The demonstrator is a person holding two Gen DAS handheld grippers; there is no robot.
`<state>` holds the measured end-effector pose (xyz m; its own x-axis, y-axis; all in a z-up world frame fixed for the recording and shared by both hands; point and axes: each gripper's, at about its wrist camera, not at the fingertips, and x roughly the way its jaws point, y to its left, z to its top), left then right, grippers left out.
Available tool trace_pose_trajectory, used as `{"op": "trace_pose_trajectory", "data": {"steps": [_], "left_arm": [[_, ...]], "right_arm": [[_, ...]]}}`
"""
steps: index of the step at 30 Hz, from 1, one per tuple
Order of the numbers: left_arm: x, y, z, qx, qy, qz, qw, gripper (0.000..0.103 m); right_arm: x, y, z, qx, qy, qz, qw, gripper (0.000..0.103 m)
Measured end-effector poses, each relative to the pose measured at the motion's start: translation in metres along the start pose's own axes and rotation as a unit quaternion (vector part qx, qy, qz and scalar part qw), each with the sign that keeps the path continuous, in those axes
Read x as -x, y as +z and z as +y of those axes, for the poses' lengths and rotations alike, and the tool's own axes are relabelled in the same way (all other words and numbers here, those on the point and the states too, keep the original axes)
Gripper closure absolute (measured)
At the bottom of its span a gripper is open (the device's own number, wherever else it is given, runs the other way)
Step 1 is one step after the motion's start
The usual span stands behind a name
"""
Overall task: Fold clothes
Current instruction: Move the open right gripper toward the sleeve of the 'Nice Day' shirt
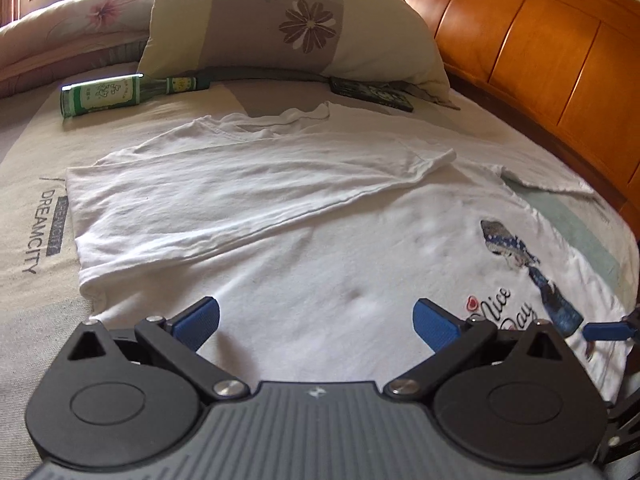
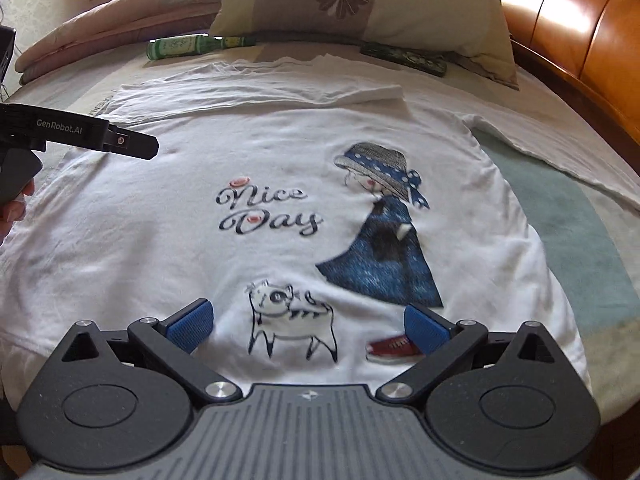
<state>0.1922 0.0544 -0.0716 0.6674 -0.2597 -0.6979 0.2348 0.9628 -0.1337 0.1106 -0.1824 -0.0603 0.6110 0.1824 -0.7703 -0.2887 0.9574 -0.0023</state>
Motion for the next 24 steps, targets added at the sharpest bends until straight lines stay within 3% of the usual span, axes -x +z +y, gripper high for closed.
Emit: {"op": "trace_pose_trajectory", "data": {"steps": [3, 8, 14, 15, 20, 24], "left_arm": [[-0.002, -0.001, -0.002, -0.012, 0.013, 0.009, 0.9998, 0.001], [-0.002, -0.002, 0.004, 0.001, 0.018, 0.007, 0.9998, 0.001], [-0.004, -0.003, -0.001, -0.003, 0.017, 0.002, 0.9999, 0.001], [-0.004, -0.003, -0.002, -0.005, 0.017, 0.001, 0.9998, 0.001], [-0.006, -0.004, -0.008, -0.012, 0.019, -0.003, 0.9997, 0.001], [-0.002, -0.003, -0.009, -0.001, 0.001, -0.012, 0.9999, 0.001]], "right_arm": [[0.006, -0.015, -0.006, -0.022, -0.001, -0.003, 1.000, 0.000], [0.011, -0.034, -0.001, -0.025, -0.018, -0.054, 0.998, 0.000], [0.024, -0.034, -0.014, -0.030, -0.011, -0.042, 0.999, 0.000], [0.027, -0.032, -0.018, -0.026, -0.025, -0.056, 0.998, 0.000], [0.025, -0.016, -0.060, -0.078, -0.031, -0.089, 0.993, 0.000], [0.013, -0.027, -0.099, -0.133, -0.067, -0.076, 0.986, 0.000]]}}
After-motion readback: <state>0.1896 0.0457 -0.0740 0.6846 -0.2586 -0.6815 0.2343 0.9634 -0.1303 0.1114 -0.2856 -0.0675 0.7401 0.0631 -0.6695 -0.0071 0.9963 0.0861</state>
